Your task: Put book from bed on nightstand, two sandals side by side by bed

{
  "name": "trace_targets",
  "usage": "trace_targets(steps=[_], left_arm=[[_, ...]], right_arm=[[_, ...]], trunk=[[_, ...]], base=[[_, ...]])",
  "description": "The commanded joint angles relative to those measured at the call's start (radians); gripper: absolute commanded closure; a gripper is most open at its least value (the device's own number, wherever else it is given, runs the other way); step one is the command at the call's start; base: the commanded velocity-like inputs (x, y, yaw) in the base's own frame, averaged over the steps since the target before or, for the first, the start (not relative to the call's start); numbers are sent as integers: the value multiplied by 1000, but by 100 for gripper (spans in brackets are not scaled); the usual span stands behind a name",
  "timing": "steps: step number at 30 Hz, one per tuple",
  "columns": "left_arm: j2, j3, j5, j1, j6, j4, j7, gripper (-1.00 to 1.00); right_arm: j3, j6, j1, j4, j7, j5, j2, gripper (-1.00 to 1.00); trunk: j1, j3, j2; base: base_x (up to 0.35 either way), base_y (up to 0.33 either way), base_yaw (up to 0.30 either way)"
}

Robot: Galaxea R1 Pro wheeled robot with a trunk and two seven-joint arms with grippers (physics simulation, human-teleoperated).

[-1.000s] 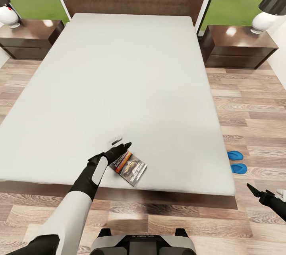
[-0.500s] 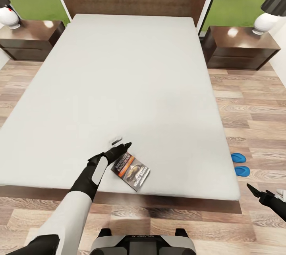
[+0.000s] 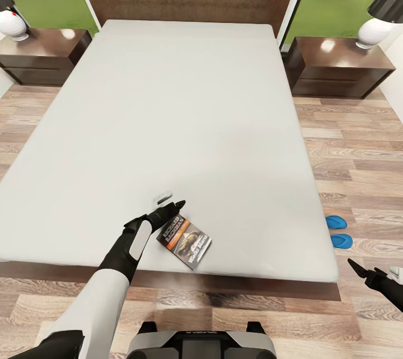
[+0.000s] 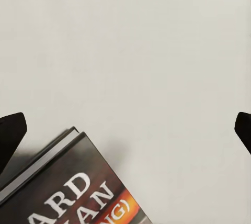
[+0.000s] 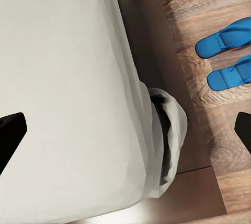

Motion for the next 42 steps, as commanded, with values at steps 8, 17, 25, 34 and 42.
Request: trace_targets(steps=[8, 17, 25, 34, 42], left_arm=[[-1, 6, 5, 0, 9, -1, -4, -100], [-1, 6, 5, 0, 8, -1, -4, -100], [-1, 5, 5, 0, 8, -1, -4, -100], [-1, 6, 5, 0, 8, -1, -4, -100], [-1, 6, 5, 0, 9, -1, -4, -100]], right_arm=[[0, 0, -1, 2, 5, -6, 0, -100], [0, 0, -1, 2, 5, -6, 0, -100], [0, 0, -1, 2, 5, -6, 0, -100], [0, 0, -1, 2, 5, -6, 0, -100], [0, 0, -1, 2, 5, -6, 0, -100]], trunk=[[15, -13, -28], [46, -38, -84], [50, -41, -91], [73, -60, -133], [73, -60, -133]], base=[[0, 0, 0], [0, 0, 0], [0, 0, 0], [0, 0, 0], [0, 0, 0]])
